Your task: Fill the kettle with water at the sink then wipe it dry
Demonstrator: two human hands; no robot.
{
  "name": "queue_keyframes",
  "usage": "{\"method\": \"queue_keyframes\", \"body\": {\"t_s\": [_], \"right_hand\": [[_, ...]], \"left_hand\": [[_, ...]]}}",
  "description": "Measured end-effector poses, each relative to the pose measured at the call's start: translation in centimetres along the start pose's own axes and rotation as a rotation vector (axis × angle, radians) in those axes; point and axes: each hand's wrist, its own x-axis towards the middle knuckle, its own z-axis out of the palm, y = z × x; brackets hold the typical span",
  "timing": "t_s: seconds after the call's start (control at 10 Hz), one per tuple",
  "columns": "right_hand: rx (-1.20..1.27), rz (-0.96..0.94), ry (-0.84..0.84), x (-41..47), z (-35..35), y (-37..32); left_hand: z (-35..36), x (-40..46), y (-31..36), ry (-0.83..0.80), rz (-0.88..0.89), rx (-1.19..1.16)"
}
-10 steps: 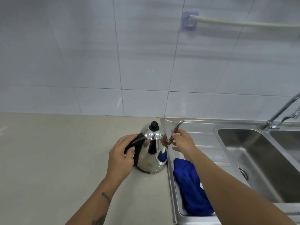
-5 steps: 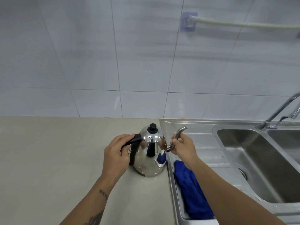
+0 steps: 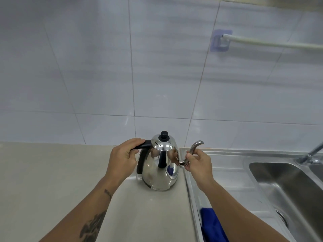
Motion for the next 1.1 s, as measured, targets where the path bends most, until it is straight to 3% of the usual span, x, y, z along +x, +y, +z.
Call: {"method": "queue_keyframes", "body": {"t_s": [0.3, 0.5, 0.7, 0.8, 1.1], "right_hand": [[0.032, 0.042, 0.051, 6.4, 3.6, 0.0], [0.017, 0.067, 0.066, 7.3, 4.4, 1.2], [0.031, 0.064, 0.000, 6.8, 3.9, 1.5], [0.012, 0.073, -0.053, 6.0, 3.1, 1.5], [-0.279, -0.040, -0.160, 0.1, -1.9, -2.6]], "left_hand": [[3.0, 5.6, -3.3, 0.055, -0.101, -0.098], [4.0, 5.5, -4.9, 0.047, -0.075, -0.051], [4.2, 4.3, -5.4, 0.026, 0.072, 0.212], [3.8, 3.2, -4.7, -0.066, 0.091, 0.331], [0.3, 0.4, 1.6, -0.292, 0.013, 0.596]]}}
